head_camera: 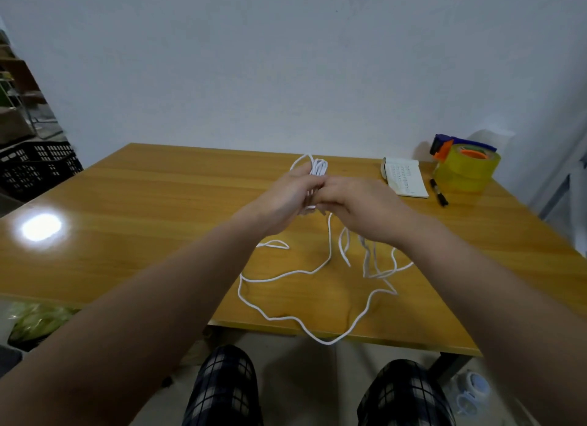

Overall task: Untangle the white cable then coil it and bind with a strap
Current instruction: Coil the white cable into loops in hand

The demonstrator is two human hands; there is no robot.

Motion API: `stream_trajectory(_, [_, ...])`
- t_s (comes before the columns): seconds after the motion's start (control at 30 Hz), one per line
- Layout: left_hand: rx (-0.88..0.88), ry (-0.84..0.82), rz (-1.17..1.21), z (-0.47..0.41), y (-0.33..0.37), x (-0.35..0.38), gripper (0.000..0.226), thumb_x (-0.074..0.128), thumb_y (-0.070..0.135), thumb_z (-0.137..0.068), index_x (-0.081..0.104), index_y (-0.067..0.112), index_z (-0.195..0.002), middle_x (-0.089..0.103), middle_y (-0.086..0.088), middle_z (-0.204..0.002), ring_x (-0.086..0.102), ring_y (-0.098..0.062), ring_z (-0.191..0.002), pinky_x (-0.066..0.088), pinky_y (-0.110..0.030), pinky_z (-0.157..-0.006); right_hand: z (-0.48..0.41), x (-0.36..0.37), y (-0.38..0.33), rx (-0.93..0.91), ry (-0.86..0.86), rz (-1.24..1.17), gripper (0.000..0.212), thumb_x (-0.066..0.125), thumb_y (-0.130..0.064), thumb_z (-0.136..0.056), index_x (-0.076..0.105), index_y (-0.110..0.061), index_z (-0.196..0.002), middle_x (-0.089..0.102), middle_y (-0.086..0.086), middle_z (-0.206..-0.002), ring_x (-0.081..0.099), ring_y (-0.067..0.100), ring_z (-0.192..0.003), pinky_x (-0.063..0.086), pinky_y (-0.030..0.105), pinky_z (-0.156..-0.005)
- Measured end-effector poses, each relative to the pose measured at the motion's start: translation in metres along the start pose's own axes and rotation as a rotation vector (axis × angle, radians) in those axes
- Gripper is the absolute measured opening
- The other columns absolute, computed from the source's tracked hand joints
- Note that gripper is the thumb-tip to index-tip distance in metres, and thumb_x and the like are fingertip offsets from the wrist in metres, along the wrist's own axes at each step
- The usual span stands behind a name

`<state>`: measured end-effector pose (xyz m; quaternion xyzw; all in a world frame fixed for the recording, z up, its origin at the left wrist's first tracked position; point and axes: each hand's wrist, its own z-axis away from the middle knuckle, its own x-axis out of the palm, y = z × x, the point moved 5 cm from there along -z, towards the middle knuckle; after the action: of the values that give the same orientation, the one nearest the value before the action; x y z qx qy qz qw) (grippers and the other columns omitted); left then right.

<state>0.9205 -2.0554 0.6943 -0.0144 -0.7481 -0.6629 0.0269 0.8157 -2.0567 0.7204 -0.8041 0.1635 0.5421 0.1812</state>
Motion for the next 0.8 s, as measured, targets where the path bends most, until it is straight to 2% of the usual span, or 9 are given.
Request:
stream_trajectory(0.1, [0.013, -0.038, -0.013, 0.003, 0.001, 0.002, 0.009, 0.043, 0.001, -0.09, 0.051, 0.005, -0.093, 0.051, -0.014, -0.09, 0.051, -0.024, -0.083, 0.043, -0.032, -0.069, 0.002, -0.009, 0.003, 0.027, 0.114, -0.111, 0.021, 0.051, -0.032, -0.088, 0.068, -0.022, -0.095, 0.07, -0.003, -0.09, 0.063, 0.024, -0.083, 0.05, 0.041, -0.067])
stream_trajectory(0.17, [-0.002, -0.03, -0.051, 0.003, 0.0, 0.002, 0.01, 0.043, 0.003, -0.09, 0.053, 0.004, -0.09, 0.055, -0.016, -0.089, 0.056, -0.024, -0.083, 0.048, -0.034, -0.073, 0.003, -0.008, 0.005, 0.098, 0.156, -0.164, 0.015, 0.06, -0.031, -0.088, 0.065, -0.016, -0.091, 0.068, -0.002, -0.084, 0.062, 0.02, -0.079, 0.049, 0.038, -0.068])
stream_trajectory(0.27, [-0.028, -0.101, -0.229, 0.004, -0.002, 0.006, 0.035, 0.043, 0.028, -0.09, 0.055, -0.002, -0.102, 0.064, -0.019, -0.095, 0.063, -0.028, -0.089, 0.048, -0.046, -0.091, 0.005, -0.014, 0.014, 0.257, 0.225, -0.265, 0.024, 0.07, -0.033, -0.081, 0.051, -0.018, -0.08, 0.057, -0.009, -0.072, 0.054, 0.011, -0.069, 0.044, 0.032, -0.065])
stream_trajectory(0.33, [-0.036, -0.173, -0.392, 0.01, -0.001, 0.01, 0.053, 0.033, 0.046, -0.096, 0.057, 0.001, -0.108, 0.069, -0.012, -0.095, 0.067, -0.017, -0.08, 0.053, -0.038, -0.085, 0.006, -0.014, 0.016, 0.312, 0.197, -0.217, 0.031, 0.069, -0.038, -0.079, 0.042, -0.023, -0.077, 0.048, -0.013, -0.065, 0.048, 0.01, -0.062, 0.039, 0.033, -0.059])
stream_trajectory(0.43, [-0.027, -0.204, -0.615, 0.017, 0.004, 0.015, 0.052, 0.027, 0.056, -0.097, 0.059, 0.015, -0.106, 0.071, 0.003, -0.082, 0.067, -0.015, -0.072, 0.05, -0.03, -0.072, 0.004, -0.014, 0.024, 0.367, 0.132, -0.001, 0.028, 0.065, -0.041, -0.079, 0.043, -0.023, -0.081, 0.049, -0.01, -0.069, 0.05, 0.018, -0.07, 0.039, 0.032, -0.059])
stream_trajectory(0.53, [0.001, -0.235, -0.857, 0.018, 0.003, 0.02, 0.044, 0.044, 0.052, -0.093, 0.054, 0.008, -0.089, 0.054, 0.0, -0.055, 0.055, -0.02, -0.059, 0.043, -0.024, -0.056, 0.003, -0.013, 0.033, 0.337, 0.007, -0.013, 0.025, 0.066, -0.032, -0.077, 0.044, -0.025, -0.068, 0.051, -0.008, -0.067, 0.051, 0.018, -0.069, 0.037, 0.031, -0.058])
stream_trajectory(0.6, [0.009, -0.23, -0.896, 0.016, 0.005, 0.02, 0.049, 0.061, 0.05, -0.085, 0.054, 0.001, -0.081, 0.043, -0.01, -0.059, 0.045, -0.019, -0.056, 0.033, -0.021, -0.046, 0.005, -0.01, 0.037, 0.276, -0.098, -0.198, 0.029, 0.071, -0.026, -0.076, 0.044, -0.027, -0.065, 0.048, -0.01, -0.063, 0.045, 0.012, -0.062, 0.036, 0.031, -0.057])
stream_trajectory(0.7, [0.008, -0.075, -0.846, 0.012, 0.013, 0.006, 0.048, 0.067, 0.047, -0.081, 0.062, 0.0, -0.086, 0.042, -0.001, -0.051, 0.038, -0.009, -0.04, 0.029, -0.018, -0.036, 0.011, 0.0, 0.049, 0.269, -0.187, -0.168, 0.03, 0.073, -0.026, -0.076, 0.044, -0.029, -0.069, 0.048, -0.01, -0.068, 0.046, 0.011, -0.064, 0.036, 0.03, -0.059])
stream_trajectory(0.8, [0.032, 0.146, -0.725, 0.008, 0.016, -0.014, 0.037, 0.062, 0.045, -0.087, 0.062, 0.012, -0.07, 0.039, 0.007, -0.042, 0.034, -0.004, -0.033, 0.028, -0.018, -0.036, 0.02, 0.006, 0.067, 0.389, -0.092, -0.222, 0.018, 0.069, -0.021, -0.08, 0.053, -0.026, -0.076, 0.055, -0.006, -0.076, 0.056, 0.02, -0.074, 0.047, 0.036, -0.065])
